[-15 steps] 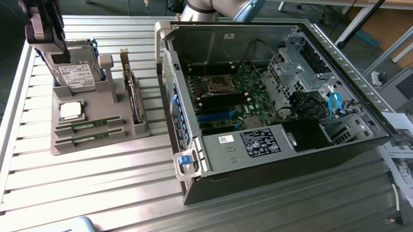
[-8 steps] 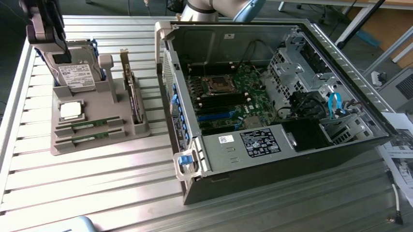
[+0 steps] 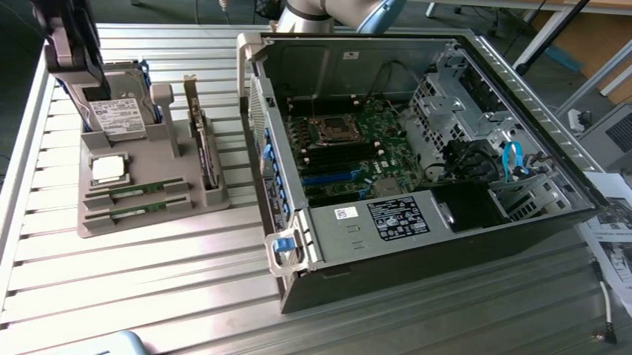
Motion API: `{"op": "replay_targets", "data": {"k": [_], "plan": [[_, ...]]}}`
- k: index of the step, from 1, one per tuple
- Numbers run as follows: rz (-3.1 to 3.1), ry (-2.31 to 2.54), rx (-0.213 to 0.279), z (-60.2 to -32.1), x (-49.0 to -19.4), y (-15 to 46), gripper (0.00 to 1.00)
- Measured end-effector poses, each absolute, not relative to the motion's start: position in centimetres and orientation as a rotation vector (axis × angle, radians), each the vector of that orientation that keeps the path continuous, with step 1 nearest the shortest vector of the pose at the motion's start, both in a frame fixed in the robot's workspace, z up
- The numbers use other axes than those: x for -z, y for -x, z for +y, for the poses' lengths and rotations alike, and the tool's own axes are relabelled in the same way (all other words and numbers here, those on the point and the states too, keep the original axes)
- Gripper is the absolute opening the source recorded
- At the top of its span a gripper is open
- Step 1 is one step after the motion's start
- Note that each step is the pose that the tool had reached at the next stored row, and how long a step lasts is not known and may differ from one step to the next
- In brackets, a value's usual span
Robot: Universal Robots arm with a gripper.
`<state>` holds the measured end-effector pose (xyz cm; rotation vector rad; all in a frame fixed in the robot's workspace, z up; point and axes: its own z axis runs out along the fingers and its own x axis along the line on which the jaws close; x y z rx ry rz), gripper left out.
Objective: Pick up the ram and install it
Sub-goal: 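Pick up the ram and move it above insertion slot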
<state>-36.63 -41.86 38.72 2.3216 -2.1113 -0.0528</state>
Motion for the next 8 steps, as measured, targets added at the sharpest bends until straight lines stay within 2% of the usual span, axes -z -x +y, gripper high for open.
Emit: {"op": "replay_targets", "data": {"k": [8], "plan": [[-2.108, -2.326, 0.051, -41.86, -38.54, 36.67, 0.10]]}}
